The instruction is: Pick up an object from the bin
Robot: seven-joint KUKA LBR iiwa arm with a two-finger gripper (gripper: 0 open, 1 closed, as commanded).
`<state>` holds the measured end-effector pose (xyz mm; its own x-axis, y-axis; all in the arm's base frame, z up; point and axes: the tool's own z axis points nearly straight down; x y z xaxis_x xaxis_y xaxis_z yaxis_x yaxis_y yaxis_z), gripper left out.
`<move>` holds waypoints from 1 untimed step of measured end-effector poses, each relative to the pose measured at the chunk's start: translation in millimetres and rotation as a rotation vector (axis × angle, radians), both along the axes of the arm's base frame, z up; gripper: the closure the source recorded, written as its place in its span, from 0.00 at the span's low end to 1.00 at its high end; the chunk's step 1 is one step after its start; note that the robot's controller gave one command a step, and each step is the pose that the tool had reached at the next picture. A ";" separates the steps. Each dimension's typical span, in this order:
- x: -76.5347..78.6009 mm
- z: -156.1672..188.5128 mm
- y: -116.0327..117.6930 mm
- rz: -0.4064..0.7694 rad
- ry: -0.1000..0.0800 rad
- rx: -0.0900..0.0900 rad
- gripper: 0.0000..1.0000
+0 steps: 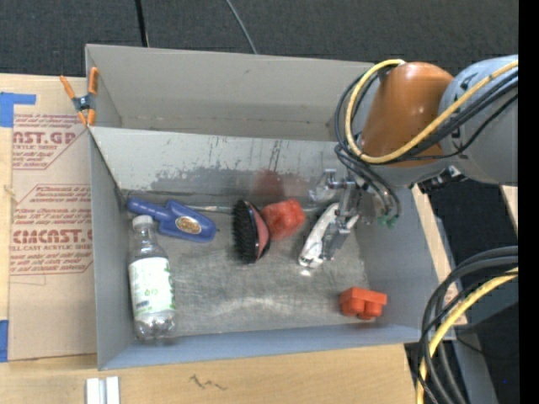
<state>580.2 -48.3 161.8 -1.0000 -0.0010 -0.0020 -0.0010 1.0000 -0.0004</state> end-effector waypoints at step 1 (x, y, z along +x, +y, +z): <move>1.9 -44.2 -24.0 0.213 -0.009 -0.001 0.00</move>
Offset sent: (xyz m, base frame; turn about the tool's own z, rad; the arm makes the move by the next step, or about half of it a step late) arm 0.0111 -0.0394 -0.0918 -0.5375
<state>582.1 -72.3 117.6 -0.9772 -0.2119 -0.0104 -0.2119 0.9773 -0.0025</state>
